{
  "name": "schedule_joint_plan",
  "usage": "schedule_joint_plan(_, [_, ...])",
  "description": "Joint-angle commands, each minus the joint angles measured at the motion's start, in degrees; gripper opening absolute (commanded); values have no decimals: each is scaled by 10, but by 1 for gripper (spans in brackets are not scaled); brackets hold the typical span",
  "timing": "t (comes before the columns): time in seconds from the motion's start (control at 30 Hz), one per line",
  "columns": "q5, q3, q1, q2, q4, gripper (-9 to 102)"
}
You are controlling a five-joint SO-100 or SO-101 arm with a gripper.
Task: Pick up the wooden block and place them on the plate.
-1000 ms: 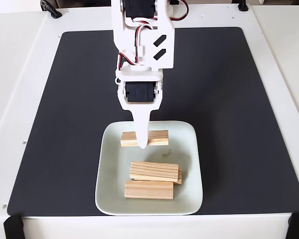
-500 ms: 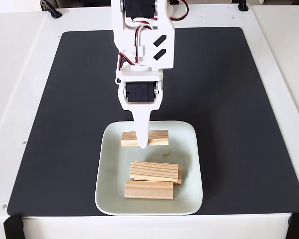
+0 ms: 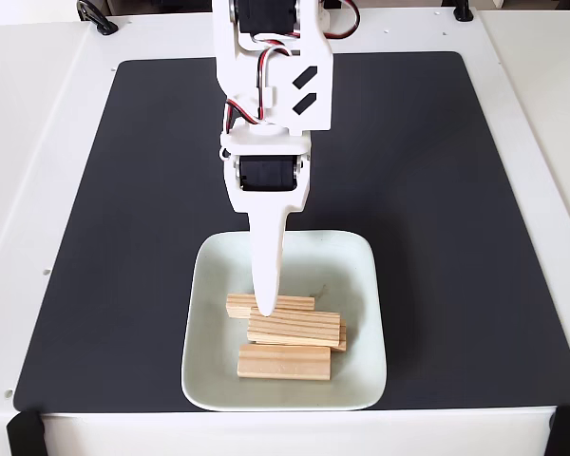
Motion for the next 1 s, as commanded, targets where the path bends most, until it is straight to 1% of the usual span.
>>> schedule_joint_plan(0.0, [1, -27, 0, 20, 3, 55])
schedule_joint_plan(0.23, [1, -25, -2, 21, -4, 55])
schedule_joint_plan(0.37, [-4, 11, -2, 55, -5, 54])
schedule_joint_plan(0.43, [-5, 49, -3, 78, -23, 49])
schedule_joint_plan(0.5, [-5, 94, -3, 104, -54, 40])
schedule_joint_plan(0.63, [-6, 163, -3, 151, -118, 16])
schedule_joint_plan(0.7, [0, 174, -3, 163, -133, 3])
schedule_joint_plan(0.73, [1, 176, -3, 168, -136, -2])
schedule_joint_plan(0.8, [1, 176, -8, 171, -138, 1])
schedule_joint_plan(0.9, [0, 175, -11, 175, -138, -1])
schedule_joint_plan(0.97, [-1, 175, -11, 179, -138, 0])
